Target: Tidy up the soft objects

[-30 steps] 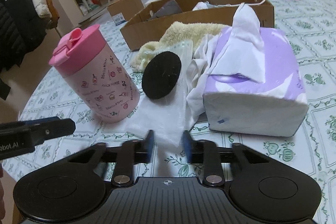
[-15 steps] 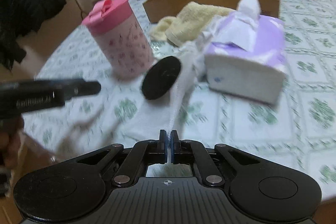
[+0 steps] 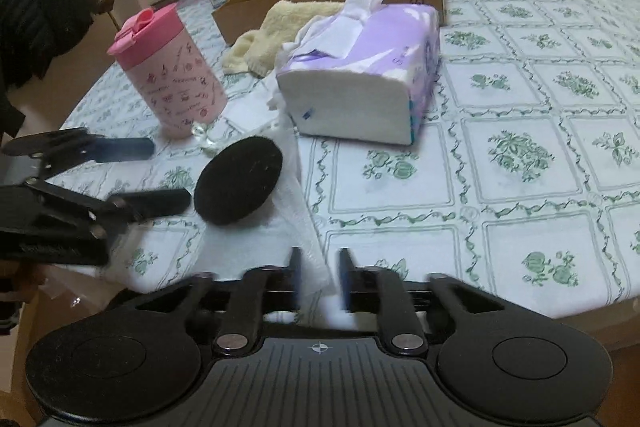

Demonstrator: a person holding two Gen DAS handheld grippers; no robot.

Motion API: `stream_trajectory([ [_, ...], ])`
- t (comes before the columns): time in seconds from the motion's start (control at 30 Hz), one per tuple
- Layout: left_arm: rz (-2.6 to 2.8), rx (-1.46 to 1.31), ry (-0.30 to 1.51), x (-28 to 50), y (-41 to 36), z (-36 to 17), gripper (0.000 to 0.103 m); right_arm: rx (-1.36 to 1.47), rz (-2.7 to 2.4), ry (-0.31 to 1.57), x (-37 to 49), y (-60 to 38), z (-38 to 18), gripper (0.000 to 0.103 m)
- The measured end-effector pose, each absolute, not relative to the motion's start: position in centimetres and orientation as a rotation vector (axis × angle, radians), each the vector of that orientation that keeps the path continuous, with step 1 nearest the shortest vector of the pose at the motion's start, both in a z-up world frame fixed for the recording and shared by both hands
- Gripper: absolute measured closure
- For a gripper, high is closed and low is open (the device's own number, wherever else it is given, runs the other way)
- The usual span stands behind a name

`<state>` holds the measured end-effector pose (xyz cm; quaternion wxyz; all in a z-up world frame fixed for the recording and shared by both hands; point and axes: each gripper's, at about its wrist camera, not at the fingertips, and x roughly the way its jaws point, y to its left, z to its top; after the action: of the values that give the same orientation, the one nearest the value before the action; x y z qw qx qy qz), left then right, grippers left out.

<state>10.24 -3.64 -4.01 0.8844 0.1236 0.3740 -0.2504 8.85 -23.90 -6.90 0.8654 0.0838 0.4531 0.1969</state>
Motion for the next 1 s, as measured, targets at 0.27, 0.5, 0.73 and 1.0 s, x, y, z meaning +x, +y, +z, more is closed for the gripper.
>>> stream_trajectory([
  [0.27,-0.636,0.391,0.81,12.3,-6.3,-6.3,0.026,0.192,0.386,0.925,9.4,-25.2,-7.2,0.058],
  [0.5,-0.663,0.415,0.85,13.7,-6.6,-7.1,0.035,0.193,0.371,0.908,9.6,-25.8,-7.4,0.058],
  [0.73,-0.609,0.369,0.82,12.9,-5.4,-5.7,0.038,0.185,0.384,0.888,9.5,-25.3,-7.1,0.058],
  [1.0,-0.333,0.156,0.803,11.8,1.1,-2.5,0.038,0.12,0.473,0.846,9.9,-21.0,-6.6,0.017],
])
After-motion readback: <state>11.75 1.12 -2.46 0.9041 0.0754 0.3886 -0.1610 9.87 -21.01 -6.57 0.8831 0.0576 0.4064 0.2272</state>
